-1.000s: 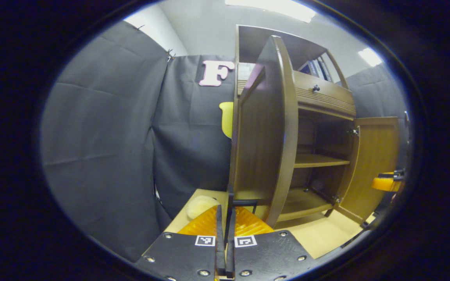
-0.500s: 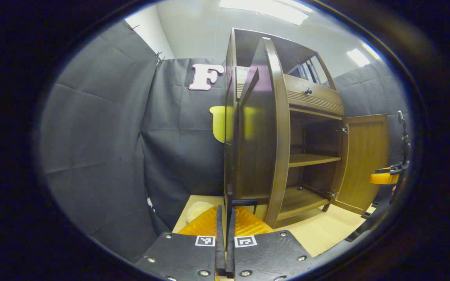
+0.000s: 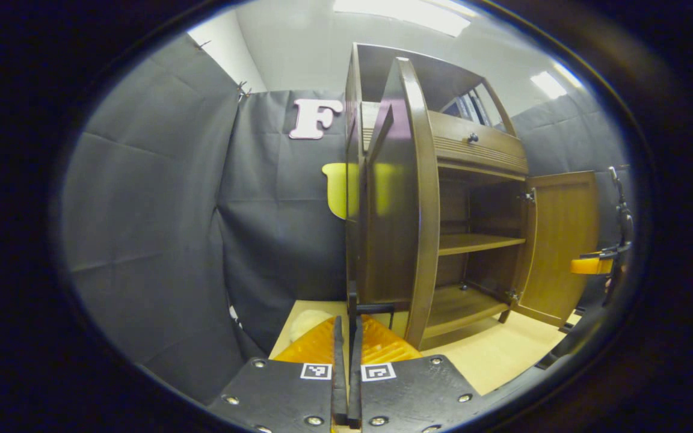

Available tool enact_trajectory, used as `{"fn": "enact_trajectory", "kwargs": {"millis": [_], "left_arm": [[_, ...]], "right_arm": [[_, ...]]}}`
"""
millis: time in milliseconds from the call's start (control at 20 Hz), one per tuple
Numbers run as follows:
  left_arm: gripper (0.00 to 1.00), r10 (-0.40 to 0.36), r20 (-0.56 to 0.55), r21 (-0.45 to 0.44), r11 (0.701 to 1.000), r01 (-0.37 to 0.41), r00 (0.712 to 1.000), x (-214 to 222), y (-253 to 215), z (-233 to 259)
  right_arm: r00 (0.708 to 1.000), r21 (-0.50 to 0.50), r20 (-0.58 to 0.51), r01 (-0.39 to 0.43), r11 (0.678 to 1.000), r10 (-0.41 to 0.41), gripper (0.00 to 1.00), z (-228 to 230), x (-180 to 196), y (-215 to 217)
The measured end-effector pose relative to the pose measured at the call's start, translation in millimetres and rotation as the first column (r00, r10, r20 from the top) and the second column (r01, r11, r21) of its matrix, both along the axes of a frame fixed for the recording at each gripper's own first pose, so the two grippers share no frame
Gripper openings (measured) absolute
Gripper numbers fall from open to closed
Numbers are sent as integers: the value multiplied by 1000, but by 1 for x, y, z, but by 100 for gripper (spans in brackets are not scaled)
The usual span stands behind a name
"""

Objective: Open the right door of the double-door shoe cabinet with the right hand, and open the left door with the left hand.

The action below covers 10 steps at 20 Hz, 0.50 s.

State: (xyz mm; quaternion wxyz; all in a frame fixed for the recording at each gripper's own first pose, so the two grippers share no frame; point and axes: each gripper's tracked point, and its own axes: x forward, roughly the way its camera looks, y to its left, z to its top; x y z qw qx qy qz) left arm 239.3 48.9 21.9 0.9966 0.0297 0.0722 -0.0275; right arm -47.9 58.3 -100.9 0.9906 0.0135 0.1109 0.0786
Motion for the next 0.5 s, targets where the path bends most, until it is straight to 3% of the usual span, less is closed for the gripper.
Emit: {"fn": "enact_trajectory", "kwargs": {"millis": [150, 500], "left_arm": [[3, 18, 8, -10, 1000, -17, 1000, -26, 2, 11], [2, 197, 91, -45, 980, -194, 976, -101, 9, 79]], "right_arm": [[1000, -2, 9, 7, 1000, -7, 93, 3, 1, -4], [999, -14, -9, 32, 999, -33, 93, 1, -6, -18]]}}
